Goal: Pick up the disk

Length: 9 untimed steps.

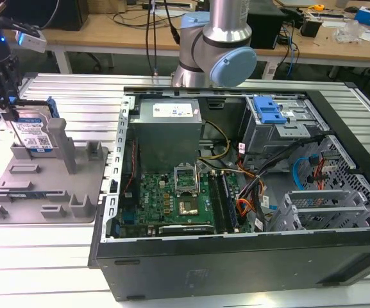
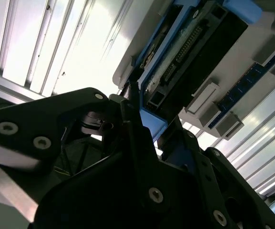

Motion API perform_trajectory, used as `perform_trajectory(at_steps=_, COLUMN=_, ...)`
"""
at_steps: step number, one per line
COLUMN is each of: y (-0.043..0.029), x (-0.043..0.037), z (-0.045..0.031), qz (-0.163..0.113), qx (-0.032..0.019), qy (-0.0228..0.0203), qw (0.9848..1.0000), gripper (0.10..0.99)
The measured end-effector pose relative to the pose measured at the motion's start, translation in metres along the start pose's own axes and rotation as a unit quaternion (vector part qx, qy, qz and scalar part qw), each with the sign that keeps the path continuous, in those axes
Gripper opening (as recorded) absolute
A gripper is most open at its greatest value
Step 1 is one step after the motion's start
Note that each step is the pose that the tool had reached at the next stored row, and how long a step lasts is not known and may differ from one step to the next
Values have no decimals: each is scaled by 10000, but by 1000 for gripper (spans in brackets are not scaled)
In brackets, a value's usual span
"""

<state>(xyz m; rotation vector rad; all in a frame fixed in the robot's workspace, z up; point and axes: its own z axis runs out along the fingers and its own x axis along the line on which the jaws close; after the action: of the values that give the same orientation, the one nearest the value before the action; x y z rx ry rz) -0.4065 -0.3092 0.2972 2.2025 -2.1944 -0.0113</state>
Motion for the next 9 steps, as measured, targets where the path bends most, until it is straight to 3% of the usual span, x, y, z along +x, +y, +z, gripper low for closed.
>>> perform_trajectory(at_steps=9, y=0, x=0, z=2, qz=0, qx=0, qy=0, qw=10000, gripper=365)
